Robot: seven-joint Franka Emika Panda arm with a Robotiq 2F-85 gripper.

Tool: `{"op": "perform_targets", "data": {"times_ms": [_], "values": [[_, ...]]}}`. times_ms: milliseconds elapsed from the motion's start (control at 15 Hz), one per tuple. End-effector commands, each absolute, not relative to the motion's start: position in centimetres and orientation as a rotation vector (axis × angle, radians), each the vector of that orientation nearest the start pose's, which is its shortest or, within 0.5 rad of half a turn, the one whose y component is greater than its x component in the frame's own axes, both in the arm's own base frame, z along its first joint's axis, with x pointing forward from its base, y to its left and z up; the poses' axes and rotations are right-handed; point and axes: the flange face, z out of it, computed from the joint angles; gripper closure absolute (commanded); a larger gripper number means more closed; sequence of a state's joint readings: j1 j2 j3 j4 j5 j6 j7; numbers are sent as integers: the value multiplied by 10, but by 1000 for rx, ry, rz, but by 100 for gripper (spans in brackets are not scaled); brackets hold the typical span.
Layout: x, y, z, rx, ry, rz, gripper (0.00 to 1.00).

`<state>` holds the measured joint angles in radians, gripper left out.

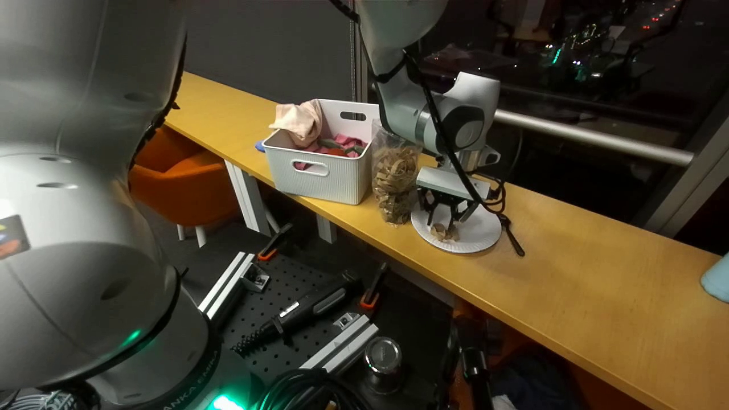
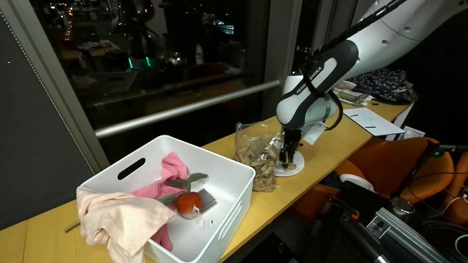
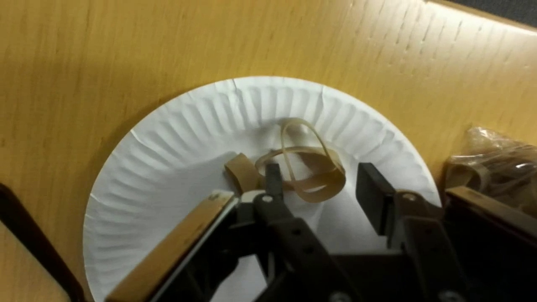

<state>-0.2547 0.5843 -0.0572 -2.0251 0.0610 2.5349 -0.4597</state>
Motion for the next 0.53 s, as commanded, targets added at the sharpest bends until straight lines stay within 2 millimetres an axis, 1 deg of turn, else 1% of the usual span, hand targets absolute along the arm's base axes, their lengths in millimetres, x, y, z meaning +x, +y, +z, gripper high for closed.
{"op": "perform_targets", "data": {"times_ms": [0,133,200,467], "values": [[556,-192,150,-3119,-142,111,48],[552,-199,152,-3120,-123,106,46],[551,-201,152,-3121,-116,107,47],[552,-208,150,-3121,-105,114,44]]}}
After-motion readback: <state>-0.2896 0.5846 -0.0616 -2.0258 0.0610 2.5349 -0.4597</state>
